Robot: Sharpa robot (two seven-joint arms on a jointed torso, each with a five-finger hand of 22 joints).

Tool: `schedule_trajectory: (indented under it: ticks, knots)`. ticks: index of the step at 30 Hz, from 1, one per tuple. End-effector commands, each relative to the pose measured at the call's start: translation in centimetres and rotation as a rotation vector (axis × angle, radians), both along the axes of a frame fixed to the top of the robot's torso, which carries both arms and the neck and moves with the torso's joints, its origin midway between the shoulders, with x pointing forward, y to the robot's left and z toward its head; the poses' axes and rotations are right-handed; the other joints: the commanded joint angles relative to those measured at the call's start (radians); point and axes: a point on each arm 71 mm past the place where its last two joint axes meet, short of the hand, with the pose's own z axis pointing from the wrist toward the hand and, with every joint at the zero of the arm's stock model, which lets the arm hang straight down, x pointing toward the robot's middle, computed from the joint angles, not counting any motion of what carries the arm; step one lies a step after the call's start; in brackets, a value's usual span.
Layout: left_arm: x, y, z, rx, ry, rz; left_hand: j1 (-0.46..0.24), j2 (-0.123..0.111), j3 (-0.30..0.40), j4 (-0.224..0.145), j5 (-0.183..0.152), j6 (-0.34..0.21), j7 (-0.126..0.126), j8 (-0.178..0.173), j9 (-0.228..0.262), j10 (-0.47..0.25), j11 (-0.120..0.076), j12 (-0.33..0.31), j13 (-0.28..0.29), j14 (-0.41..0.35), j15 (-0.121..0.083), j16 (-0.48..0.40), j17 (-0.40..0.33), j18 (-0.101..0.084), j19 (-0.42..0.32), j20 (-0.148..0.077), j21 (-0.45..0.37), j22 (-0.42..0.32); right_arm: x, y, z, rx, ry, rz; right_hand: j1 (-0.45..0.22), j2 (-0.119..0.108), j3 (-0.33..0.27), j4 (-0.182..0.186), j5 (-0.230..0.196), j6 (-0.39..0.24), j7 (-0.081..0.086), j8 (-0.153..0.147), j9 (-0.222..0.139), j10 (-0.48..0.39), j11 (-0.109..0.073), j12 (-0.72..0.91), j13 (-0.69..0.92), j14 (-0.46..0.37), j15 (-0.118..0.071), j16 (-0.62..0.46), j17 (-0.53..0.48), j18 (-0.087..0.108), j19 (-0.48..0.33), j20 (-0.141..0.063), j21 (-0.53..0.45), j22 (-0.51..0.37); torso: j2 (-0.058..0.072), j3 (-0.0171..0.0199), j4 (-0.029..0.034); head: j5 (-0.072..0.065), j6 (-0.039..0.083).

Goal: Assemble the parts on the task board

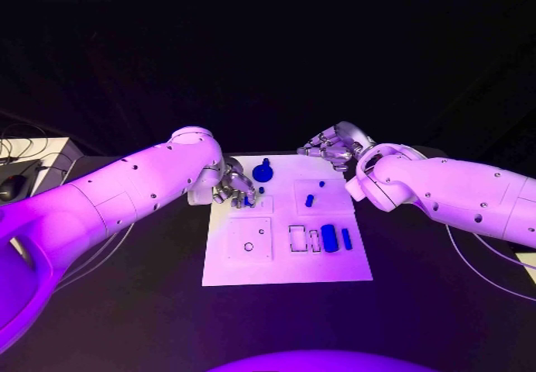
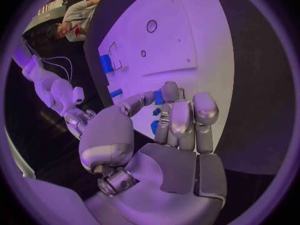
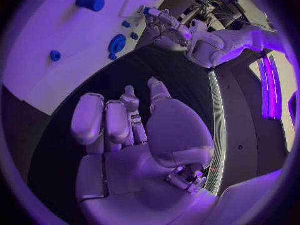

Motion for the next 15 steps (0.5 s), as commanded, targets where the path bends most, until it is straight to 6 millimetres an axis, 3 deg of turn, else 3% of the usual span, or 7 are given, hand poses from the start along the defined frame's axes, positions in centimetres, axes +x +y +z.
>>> schedule_trajectory:
  ticks: [1, 15]
  knots:
    - [-0.11, -0.2, 0.03, 0.008, 0.03, -0.007, 0.027, 0.034, 0.097, -0.107, 0.124, 0.036, -0.031, -0.005, 0.002, 0.027, -0.021, -0.005, 0.002, 0.007, 0.001, 0.006, 0.001, -0.008, 0.004, -0.005, 0.007, 0.001, -0.02, 0.17, 0.03, -0.006, -0.003, 0.018, -0.005, 0.002, -0.001, -0.003, 0.006, 0.007, -0.003, -0.006, -0.001, 0.006, -0.001, 0.0, 0.001, 0.0, -0.004, -0.004, -0.001, 0.003, 0.044, -0.005, 0.003, 0.144, 0.0, -0.0003, -0.0011, 0.001, 0.001]
    - [0.15, -0.37, -0.17, 0.03, 0.051, 0.013, 0.03, 0.035, 0.086, -0.108, 0.14, 0.038, -0.031, -0.01, 0.009, 0.026, -0.021, -0.005, 0.009, 0.008, 0.001, 0.01, 0.006, -0.006, 0.007, -0.004, 0.01, 0.005, -0.02, 0.3, 0.04, -0.005, -0.004, 0.02, -0.006, 0.003, 0.0, -0.005, 0.008, 0.007, -0.003, -0.007, -0.001, 0.006, -0.001, -0.001, 0.0, 0.0, -0.003, -0.004, -0.002, 0.003, 0.044, -0.005, 0.001, 0.144, 0.001, 0.0007, -0.0024, 0.0, -0.001]
